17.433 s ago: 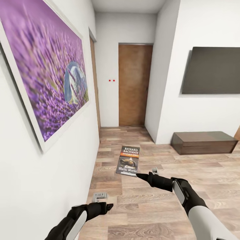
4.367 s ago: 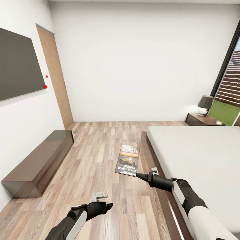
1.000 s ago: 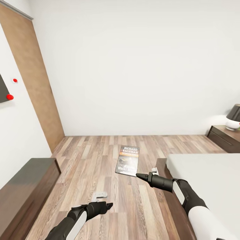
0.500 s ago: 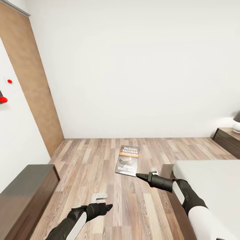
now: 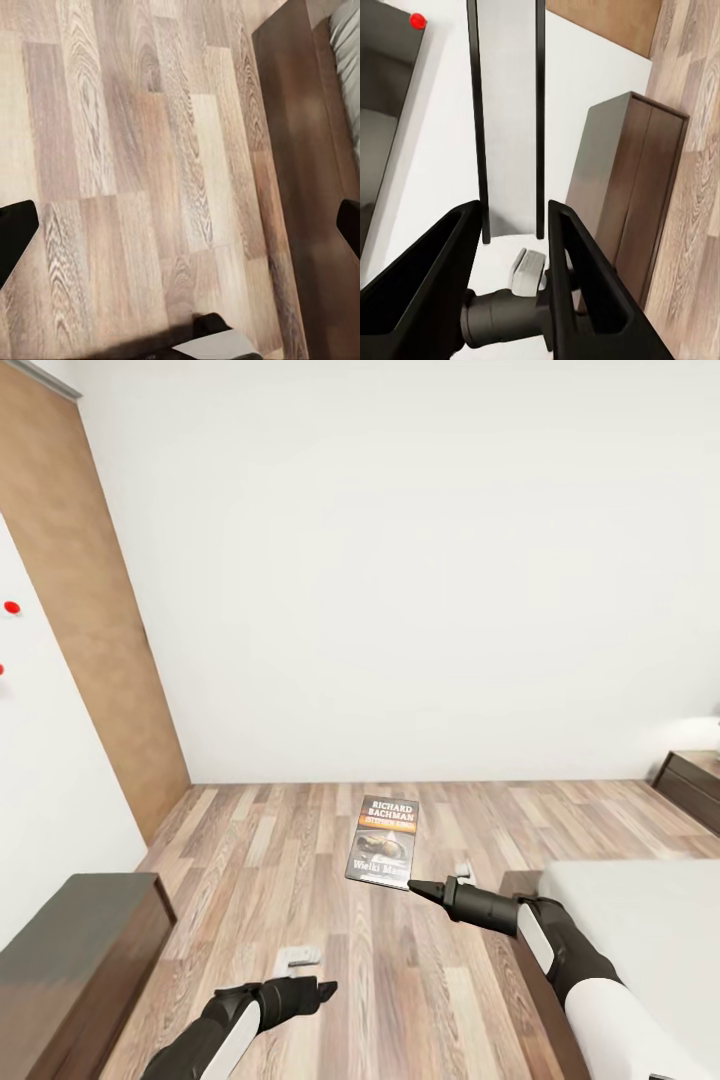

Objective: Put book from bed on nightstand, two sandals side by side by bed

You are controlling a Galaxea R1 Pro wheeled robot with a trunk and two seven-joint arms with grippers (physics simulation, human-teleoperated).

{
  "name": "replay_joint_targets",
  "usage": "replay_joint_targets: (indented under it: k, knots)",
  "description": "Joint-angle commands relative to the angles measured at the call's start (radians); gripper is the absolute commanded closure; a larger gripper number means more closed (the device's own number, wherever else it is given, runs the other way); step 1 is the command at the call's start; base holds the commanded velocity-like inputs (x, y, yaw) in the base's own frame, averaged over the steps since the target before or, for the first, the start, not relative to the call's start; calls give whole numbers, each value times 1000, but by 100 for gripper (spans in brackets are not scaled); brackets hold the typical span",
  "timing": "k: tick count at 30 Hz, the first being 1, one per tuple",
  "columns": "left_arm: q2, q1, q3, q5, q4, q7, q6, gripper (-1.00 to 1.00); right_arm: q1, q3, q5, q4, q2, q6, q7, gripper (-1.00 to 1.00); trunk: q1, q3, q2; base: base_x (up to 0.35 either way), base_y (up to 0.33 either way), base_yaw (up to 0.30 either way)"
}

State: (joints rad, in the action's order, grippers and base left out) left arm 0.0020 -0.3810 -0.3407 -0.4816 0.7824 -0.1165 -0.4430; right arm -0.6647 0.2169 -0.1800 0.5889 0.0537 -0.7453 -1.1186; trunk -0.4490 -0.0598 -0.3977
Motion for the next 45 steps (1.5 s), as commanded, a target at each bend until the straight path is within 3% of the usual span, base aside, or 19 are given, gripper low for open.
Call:
replay_joint_targets:
  k: [1,7,23,32,45]
  knots:
    - [0,-1,0,-3,-2,1,-6,-100,-1,2,-7,0,0,-8,-1,100,-1,-2,-2,235,85,0]
    - [0,-1,0,-2,-20,32,-10,-100,-1,2,-7,0,0,-8,-1,100,-1,-2,-2,210,80,0]
    - [-27,-1,-1,8,-210,103,4,-100,-1,5,-7,2,1,-8,-1,100,-1,-2,-2,105,43,0]
    - [-58,-1,1,102,-258,201,5,-100,-1,7,-7,2,3,-8,0,100,-1,-2,-2,53,5,0]
    - [-81,-1,1,137,-362,270,22,-100,-1,7,-7,2,6,-8,0,100,-1,-2,-2,82,17,0]
